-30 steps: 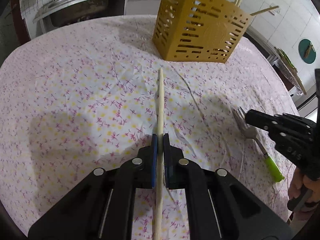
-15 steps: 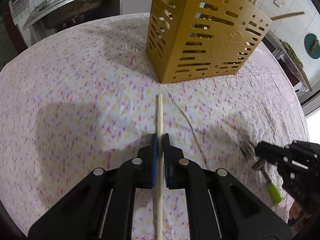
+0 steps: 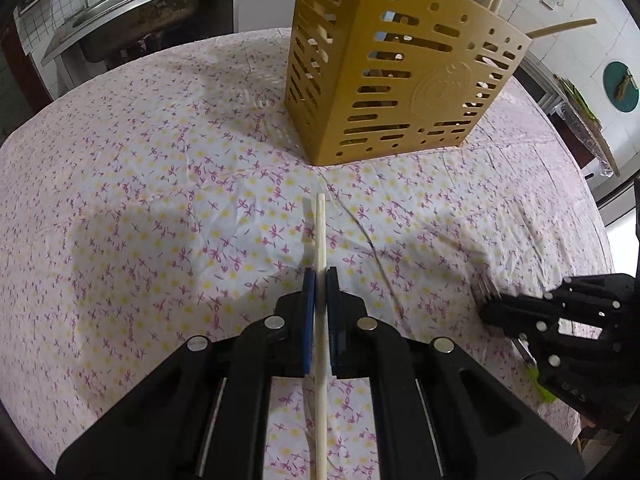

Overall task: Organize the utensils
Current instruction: 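Carry the chopstick and fork up and lower them into the yellow holder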

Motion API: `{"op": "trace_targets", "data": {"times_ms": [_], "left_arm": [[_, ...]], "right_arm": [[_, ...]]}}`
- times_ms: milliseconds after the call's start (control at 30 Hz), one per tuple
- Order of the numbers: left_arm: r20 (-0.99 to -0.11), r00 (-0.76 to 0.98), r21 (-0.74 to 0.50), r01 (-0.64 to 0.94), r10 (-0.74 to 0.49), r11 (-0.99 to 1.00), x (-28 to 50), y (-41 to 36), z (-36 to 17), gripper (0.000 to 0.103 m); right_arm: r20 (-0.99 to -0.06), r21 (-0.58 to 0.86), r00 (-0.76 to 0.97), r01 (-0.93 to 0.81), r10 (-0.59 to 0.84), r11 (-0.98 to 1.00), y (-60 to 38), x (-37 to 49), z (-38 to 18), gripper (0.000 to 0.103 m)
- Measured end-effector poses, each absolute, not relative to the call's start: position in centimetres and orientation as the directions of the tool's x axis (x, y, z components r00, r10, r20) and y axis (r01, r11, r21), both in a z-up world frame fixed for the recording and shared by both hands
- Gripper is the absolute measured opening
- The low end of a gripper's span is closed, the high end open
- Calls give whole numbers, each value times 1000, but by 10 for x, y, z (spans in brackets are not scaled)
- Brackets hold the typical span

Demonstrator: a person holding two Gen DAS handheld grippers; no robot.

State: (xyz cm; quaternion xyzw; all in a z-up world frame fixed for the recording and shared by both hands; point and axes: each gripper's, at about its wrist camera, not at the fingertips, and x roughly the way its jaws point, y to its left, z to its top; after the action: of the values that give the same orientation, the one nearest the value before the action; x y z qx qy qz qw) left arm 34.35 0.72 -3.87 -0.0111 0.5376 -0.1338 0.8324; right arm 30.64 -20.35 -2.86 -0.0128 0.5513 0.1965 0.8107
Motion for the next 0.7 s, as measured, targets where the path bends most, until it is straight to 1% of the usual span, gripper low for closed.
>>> {"op": "trace_targets", "data": {"times_ms": [133, 233, 300, 367, 467, 533, 600, 700], "left_arm": [[-867, 439, -152, 219, -236, 964, 333, 9, -23, 4], [-831, 491, -171, 220, -261, 960, 325, 11, 0, 4], [-789, 545, -189, 224, -284, 956, 319, 12, 22, 4], [-741, 597, -204, 237, -308, 950, 314, 13, 42, 4], [-686, 642, -223, 262, -342, 939, 306, 9, 64, 4], [-654, 672, -217, 272, -347, 937, 301, 5, 76, 4], [-622, 697, -212, 287, -355, 934, 296, 3, 86, 4], [-582, 734, -190, 295, -349, 936, 293, 2, 101, 4]], "right_arm": [[-876, 163, 382, -342, 295, 926, -206, 302, -13, 4], [-830, 154, 472, -318, 297, 936, -221, 301, 14, 3], [-791, 154, 535, -295, 296, 943, -232, 300, 33, 2], [-735, 184, 597, -280, 321, 942, -244, 298, 55, 2], [-668, 200, 666, -269, 332, 942, -254, 289, 76, 2], [-609, 225, 707, -281, 360, 933, -256, 287, 88, 2], [-564, 222, 744, -281, 358, 934, -258, 284, 97, 2], [-512, 221, 782, -281, 356, 934, -260, 285, 101, 1]]}}
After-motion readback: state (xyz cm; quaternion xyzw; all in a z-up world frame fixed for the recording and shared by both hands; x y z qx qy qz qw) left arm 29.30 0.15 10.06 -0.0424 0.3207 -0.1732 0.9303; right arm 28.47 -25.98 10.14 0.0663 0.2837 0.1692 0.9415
